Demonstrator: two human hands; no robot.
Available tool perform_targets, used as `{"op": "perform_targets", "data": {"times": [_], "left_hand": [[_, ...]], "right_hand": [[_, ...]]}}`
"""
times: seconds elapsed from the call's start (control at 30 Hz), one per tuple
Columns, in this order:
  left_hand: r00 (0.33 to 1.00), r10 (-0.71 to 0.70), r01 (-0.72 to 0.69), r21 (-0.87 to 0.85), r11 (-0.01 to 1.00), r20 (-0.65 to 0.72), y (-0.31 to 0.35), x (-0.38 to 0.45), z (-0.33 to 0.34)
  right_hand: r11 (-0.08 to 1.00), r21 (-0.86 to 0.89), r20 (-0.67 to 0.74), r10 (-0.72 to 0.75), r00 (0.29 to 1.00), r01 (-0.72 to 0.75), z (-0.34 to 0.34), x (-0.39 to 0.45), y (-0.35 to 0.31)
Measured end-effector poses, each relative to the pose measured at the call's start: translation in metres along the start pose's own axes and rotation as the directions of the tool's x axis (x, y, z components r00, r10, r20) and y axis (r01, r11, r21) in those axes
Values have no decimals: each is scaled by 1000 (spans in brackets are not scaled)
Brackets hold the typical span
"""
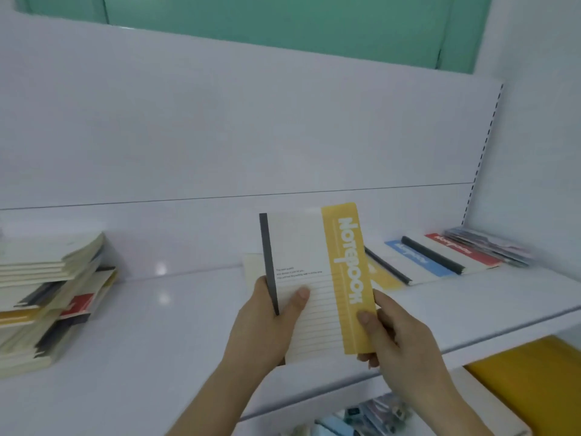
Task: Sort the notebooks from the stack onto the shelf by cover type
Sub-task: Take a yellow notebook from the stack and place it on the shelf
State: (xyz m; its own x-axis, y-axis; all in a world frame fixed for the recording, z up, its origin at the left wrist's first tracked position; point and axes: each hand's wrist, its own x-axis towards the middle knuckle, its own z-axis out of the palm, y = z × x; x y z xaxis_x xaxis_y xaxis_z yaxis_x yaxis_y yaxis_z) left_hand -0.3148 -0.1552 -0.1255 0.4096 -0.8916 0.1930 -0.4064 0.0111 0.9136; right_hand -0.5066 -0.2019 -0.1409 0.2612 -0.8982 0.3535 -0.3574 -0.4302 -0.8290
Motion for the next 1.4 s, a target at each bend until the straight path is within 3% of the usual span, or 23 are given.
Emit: {"op": "perform_targets", "data": {"times": [0.2,0.33,0.43,0.53,0.63,0.83,1.0,1.27,1.4], "left_hand": [[985,155,-169,242,955,79,27,1,93],[968,163,-245,591,768,189,29,21,121],[966,151,-258,720,644,211,24,47,132],[959,148,-284,796,535,243,17,73,139],[956,123,-294,851,436,267,9,100,145],[958,66,-285,902,324,279,-5,137,149],[958,-23,-272,932,238,285,-6,148,151],[963,-117,-195,926,324,244,-4,148,153],[961,-178,-106,876,470,212,3,147,156]], "right_hand": [[998,-41,19,41,999,-40,-81,45,53],[962,-273,120,44,992,-9,-103,84,80],[913,-408,187,54,981,27,-106,111,92],[868,-491,212,41,976,70,-102,140,100],[880,-461,225,-11,974,116,-95,166,110],[857,-478,299,-46,953,192,-76,207,138],[747,-595,346,-95,934,296,-63,220,159],[613,-614,471,-219,854,497,-72,225,165],[606,-561,590,-185,786,564,-78,229,173]]}}
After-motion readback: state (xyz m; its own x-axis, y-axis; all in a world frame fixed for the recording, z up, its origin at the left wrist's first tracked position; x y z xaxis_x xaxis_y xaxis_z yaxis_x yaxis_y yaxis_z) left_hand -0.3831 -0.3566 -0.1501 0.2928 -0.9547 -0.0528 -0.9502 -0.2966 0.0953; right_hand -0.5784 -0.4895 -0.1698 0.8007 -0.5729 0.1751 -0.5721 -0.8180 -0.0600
